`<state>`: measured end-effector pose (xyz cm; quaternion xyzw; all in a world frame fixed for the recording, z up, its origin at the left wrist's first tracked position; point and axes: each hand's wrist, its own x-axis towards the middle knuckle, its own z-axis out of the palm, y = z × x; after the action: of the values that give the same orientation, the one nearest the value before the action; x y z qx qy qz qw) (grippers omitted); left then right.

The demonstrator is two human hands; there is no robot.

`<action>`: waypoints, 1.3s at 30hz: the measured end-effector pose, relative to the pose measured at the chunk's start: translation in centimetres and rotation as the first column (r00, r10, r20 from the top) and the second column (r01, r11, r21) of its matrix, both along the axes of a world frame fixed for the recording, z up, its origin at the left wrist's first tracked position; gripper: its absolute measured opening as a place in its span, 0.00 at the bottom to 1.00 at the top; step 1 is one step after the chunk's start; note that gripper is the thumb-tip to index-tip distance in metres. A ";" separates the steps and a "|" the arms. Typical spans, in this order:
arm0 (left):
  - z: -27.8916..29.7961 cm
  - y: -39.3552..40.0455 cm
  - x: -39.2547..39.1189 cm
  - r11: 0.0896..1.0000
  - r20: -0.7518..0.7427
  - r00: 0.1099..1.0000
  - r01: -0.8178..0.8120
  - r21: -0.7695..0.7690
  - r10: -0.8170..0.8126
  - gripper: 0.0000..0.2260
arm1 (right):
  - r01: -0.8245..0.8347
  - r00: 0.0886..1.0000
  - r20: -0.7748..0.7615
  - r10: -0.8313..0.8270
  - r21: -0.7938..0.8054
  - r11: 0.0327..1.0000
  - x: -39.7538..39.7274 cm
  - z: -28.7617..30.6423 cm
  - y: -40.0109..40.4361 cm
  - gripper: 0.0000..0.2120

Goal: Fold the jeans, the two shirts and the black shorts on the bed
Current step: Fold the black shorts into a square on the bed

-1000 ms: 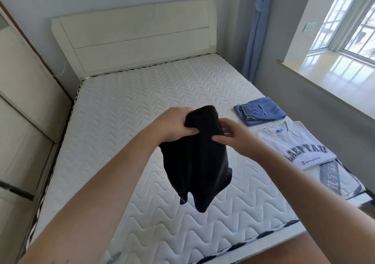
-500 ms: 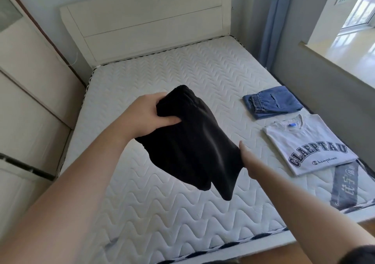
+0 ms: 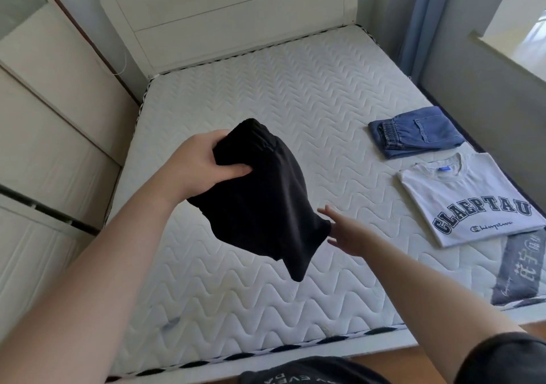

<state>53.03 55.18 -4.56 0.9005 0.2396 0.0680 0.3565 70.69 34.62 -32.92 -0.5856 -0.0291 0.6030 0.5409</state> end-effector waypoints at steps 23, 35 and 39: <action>-13.6 2.8 -12.1 0.824 -0.112 0.897 -0.438 -0.359 0.428 0.12 | -0.015 0.963 0.269 -0.029 0.162 0.987 4.3 2.5 -6.5 0.29; -22.4 -1.8 -19.5 0.677 -0.135 0.899 -0.405 -0.615 0.416 0.12 | 0.040 0.585 0.807 0.078 -0.125 0.991 -4.2 6.0 -12.2 0.25; -24.0 -3.7 -21.0 0.637 -0.127 0.902 -0.385 -0.668 0.412 0.12 | 0.066 0.562 0.825 0.061 -0.118 0.991 -6.2 8.4 -14.9 0.23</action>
<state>32.04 51.52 -28.54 0.6307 0.4333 0.0692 0.6401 64.45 19.73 -24.52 -0.8348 -0.2372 0.2586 0.4243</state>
